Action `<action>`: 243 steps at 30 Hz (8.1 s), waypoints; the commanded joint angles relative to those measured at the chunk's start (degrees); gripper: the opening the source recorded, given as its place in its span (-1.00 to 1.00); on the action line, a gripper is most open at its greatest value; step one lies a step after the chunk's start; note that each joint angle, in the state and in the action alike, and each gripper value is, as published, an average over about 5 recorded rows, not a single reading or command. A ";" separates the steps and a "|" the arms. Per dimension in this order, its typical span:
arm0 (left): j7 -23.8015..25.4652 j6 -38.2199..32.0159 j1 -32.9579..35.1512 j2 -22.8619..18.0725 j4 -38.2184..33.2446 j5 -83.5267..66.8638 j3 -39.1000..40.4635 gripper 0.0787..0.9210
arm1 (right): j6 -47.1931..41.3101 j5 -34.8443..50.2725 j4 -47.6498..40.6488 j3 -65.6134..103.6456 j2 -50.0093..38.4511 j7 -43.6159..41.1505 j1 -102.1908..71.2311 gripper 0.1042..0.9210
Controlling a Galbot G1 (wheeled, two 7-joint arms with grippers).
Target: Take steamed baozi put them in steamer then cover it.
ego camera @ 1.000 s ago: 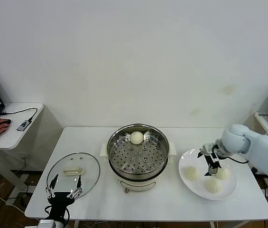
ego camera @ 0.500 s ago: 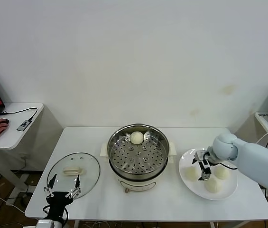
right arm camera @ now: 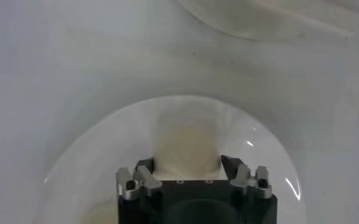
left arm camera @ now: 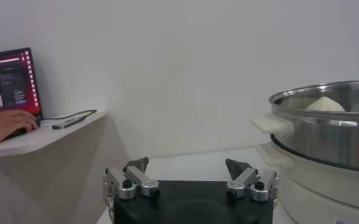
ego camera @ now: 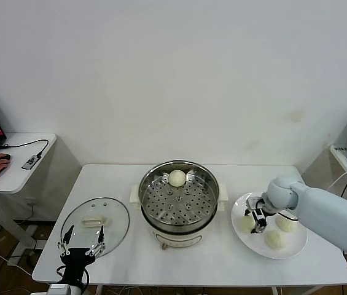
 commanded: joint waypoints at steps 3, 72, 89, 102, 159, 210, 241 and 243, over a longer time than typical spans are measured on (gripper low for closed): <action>0.01 0.01 -0.01 -0.02 -0.23 0.02 0.05 0.77 | -0.19 1.48 1.47 -0.25 -1.42 -0.81 2.70 0.10; -0.16 -0.35 -1.64 0.60 -0.51 -1.37 -0.73 0.77 | -23.98 37.27 -8.06 -23.02 37.88 11.78 27.64 0.14; -0.10 -0.25 -1.49 0.65 -1.07 -1.21 -0.65 0.77 | -22.35 37.29 -5.47 -21.82 34.55 9.36 30.85 0.55; -0.04 -0.26 -1.52 0.69 -1.54 -1.12 -0.21 0.77 | -16.12 37.52 12.08 -25.87 15.91 -2.43 47.76 0.76; -0.11 -0.26 0.62 -0.54 -1.43 1.44 0.18 0.77 | 2.56 -6.93 10.26 25.37 -14.21 -3.13 -24.50 0.75; -0.10 -0.34 -0.44 0.20 -1.06 0.27 -0.19 0.77 | 1.43 17.97 5.55 -9.54 1.48 -5.26 39.82 0.18; -0.23 -0.59 -0.64 -0.97 -1.07 -0.81 -2.10 0.77 | 28.77 7.23 5.21 -25.88 25.65 -4.51 35.67 0.20; -0.23 -0.68 -0.60 -1.02 -0.90 -0.88 -2.19 0.77 | 29.65 6.87 5.57 -26.20 25.50 -5.02 35.73 0.20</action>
